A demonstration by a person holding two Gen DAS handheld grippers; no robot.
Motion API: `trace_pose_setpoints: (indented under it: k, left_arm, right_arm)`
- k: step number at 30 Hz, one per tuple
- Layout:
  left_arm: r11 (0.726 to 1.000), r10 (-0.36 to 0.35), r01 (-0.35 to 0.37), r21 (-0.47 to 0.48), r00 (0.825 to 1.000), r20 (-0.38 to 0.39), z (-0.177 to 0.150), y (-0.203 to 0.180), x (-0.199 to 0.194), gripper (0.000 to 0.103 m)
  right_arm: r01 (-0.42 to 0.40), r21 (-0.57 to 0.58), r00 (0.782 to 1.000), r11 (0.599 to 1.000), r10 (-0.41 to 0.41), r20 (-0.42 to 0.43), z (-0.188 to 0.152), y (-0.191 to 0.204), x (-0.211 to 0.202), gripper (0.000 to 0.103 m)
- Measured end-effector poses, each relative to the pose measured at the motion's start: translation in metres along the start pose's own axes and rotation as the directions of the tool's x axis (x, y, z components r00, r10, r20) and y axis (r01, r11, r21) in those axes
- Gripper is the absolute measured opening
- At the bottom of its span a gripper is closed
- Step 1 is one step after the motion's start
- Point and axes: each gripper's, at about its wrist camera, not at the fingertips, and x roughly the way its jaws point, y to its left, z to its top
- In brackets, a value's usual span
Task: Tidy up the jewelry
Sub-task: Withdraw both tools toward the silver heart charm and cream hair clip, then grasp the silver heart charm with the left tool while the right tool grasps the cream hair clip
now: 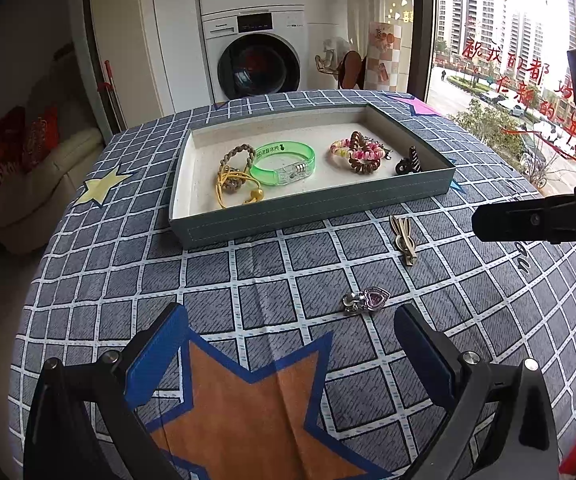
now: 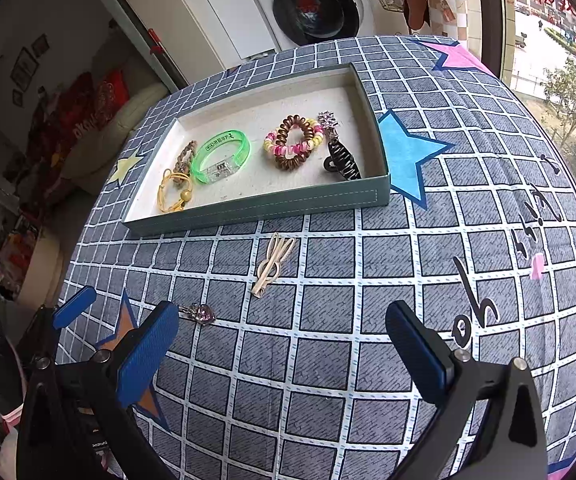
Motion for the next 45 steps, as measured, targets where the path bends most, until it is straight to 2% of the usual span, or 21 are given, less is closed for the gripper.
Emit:
trace_pose_setpoints:
  k: [10, 22, 24, 28, 34, 36, 38, 40, 44, 45]
  left_arm:
    - [1.0, -0.008, 0.008, -0.016, 1.0, -0.021, -0.006, -0.001, 0.007, 0.103]
    - [0.999, -0.006, 0.004, -0.033, 0.999, -0.048, -0.005, -0.008, 0.027, 0.103]
    - [0.999, -0.003, 0.001, -0.032, 0.999, -0.048, -0.005, -0.008, 0.028, 0.103]
    - [1.0, -0.004, 0.003, -0.029, 0.999, -0.047, -0.005, -0.008, 0.028, 0.103]
    - [1.0, -0.007, 0.007, -0.006, 0.999, -0.047, -0.003, -0.013, 0.031, 0.103]
    - [1.0, -0.006, 0.007, 0.011, 0.999, -0.045, -0.002, -0.015, 0.031, 0.103]
    - [1.0, -0.008, 0.009, 0.02, 0.999, -0.042, -0.001, -0.017, 0.031, 0.103]
    - [1.0, -0.014, 0.015, 0.023, 0.999, -0.042, 0.001, -0.018, 0.032, 0.103]
    - [0.998, -0.025, 0.027, 0.049, 0.999, -0.043, 0.005, -0.022, 0.036, 0.103]
    - [0.998, -0.026, 0.029, 0.062, 0.998, -0.051, 0.006, -0.024, 0.038, 0.098]
  right_arm:
    - [0.048, 0.033, 0.999, 0.998, -0.047, -0.025, -0.008, -0.012, 0.01, 0.103]
    - [0.08, -0.002, 0.995, 0.997, -0.08, -0.055, 0.004, 0.005, 0.04, 0.101]
    - [0.094, -0.015, 0.994, 0.995, -0.094, -0.06, 0.007, 0.008, 0.046, 0.093]
    - [0.107, -0.041, 0.991, 0.993, -0.11, -0.078, 0.01, 0.014, 0.058, 0.086]
    - [0.174, -0.153, 0.98, 0.973, -0.186, -0.066, 0.012, 0.033, 0.068, 0.073]
    - [0.22, -0.203, 0.97, 0.954, -0.236, -0.054, 0.011, 0.038, 0.071, 0.063]
    - [0.245, -0.238, 0.964, 0.94, -0.262, -0.042, 0.01, 0.04, 0.071, 0.057]
    - [0.242, -0.243, 0.965, 0.939, -0.259, -0.039, 0.01, 0.037, 0.069, 0.051]
    - [0.243, -0.237, 0.966, 0.94, -0.258, -0.034, 0.011, 0.028, 0.065, 0.029]
    - [0.24, -0.236, 0.966, 0.941, -0.255, -0.033, 0.011, 0.026, 0.064, 0.026]
